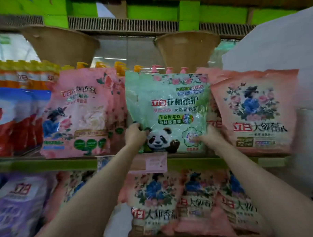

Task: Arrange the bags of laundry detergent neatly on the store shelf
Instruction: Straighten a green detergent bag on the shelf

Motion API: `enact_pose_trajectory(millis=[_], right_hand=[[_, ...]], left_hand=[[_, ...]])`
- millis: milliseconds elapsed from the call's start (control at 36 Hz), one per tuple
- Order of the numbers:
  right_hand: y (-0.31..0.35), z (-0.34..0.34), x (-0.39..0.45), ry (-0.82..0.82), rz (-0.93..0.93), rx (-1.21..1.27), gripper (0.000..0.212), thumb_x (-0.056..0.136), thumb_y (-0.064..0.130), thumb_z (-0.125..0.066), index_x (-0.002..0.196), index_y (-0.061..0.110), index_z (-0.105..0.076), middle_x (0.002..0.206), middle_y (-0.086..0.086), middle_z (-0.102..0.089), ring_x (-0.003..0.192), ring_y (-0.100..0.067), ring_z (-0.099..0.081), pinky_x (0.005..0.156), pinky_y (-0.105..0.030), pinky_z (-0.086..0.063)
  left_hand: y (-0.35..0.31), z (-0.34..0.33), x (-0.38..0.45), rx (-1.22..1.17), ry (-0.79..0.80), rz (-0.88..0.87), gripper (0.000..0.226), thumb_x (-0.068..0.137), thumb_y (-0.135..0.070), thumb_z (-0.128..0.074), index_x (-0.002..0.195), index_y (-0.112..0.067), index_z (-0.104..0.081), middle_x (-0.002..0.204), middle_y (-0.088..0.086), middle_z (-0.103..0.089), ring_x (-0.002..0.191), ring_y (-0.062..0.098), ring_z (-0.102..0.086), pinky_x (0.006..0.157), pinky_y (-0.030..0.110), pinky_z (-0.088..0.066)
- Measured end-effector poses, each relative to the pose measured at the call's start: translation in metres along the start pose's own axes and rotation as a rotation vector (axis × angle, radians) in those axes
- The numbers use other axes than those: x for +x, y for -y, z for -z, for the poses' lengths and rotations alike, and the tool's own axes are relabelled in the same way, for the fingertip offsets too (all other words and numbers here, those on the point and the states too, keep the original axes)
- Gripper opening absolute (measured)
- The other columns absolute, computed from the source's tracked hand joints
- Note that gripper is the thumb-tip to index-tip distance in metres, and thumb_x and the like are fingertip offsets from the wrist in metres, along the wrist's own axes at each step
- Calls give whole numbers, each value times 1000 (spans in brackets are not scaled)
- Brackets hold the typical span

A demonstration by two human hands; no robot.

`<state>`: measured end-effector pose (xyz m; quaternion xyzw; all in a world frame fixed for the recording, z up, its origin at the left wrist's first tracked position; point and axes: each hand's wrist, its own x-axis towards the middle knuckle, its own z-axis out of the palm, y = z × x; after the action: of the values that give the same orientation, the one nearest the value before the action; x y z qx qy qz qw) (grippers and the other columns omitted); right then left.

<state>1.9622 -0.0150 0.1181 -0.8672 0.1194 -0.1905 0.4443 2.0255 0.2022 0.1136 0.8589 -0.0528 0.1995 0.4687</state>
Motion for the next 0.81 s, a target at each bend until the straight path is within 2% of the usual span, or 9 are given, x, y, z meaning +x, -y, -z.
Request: enact_pose_trajectory(millis=[111,250,361,417,472,583,639,722,806], right_hand=[[15,-16,-6,18,103,143,62,83,9,-70,136,4,-37,123,-9,-54,105,-22,-51,78,-29,-47],[23,-40,0,-16,169,124,52,85,8,-67,132,9,-44,125,-10,-58,106,-27,-57,90,-34,-47],[22,-45,2,1,157,123,62,88,6,-64,142,6,-33,133,-16,-52,106,-29,-55,81,-31,-45],[21,-42,6,1,163,150,56,85,0,-66,135,6,-40,127,-19,-56,94,-24,-55,70,-28,-46],[18,-37,7,-22,159,164,53,84,-2,-65,132,6,-44,122,-11,-59,93,-20,-53,71,-26,-45],[16,-32,8,-21,183,-17,49,86,12,-67,130,9,-45,122,-5,-59,103,-21,-56,80,-26,-42],[19,-30,11,-24,185,-195,46,87,23,-67,125,8,-46,124,-9,-60,106,-25,-58,77,-27,-42],[17,-31,8,-38,171,-402,51,92,35,-57,130,5,-40,116,-12,-60,90,-24,-57,67,-30,-43],[11,-34,0,-36,167,-520,50,97,35,-48,133,4,-34,117,-15,-58,98,-29,-58,70,-32,-42]], left_hand=[[18,21,2,42,-145,-16,25,90,-16,-57,112,-6,-64,112,19,-65,104,36,-57,79,36,-44],[36,43,6,-23,-90,10,11,88,-17,-62,97,-11,-61,97,13,-68,83,33,-63,71,38,-54],[35,49,4,-41,-7,24,22,81,-14,-72,100,-12,-62,91,8,-67,73,24,-62,65,32,-54],[32,46,5,-67,-34,-9,22,80,-10,-72,100,-8,-64,93,9,-69,67,20,-60,56,24,-52],[28,42,4,-51,-45,-27,19,82,-10,-69,100,-7,-64,91,6,-65,63,13,-54,45,10,-41],[26,30,8,40,-99,3,27,83,-18,-67,107,-6,-63,107,13,-67,95,30,-60,73,30,-45],[21,28,7,99,-80,7,31,85,-18,-64,112,-5,-56,114,17,-64,103,33,-59,75,32,-43],[16,29,1,277,-90,-1,50,85,-19,-66,124,-3,-39,124,18,-52,111,37,-54,82,41,-45],[14,28,-8,486,-167,-114,57,83,-14,-66,128,-2,-33,129,18,-43,117,36,-47,89,43,-44]])
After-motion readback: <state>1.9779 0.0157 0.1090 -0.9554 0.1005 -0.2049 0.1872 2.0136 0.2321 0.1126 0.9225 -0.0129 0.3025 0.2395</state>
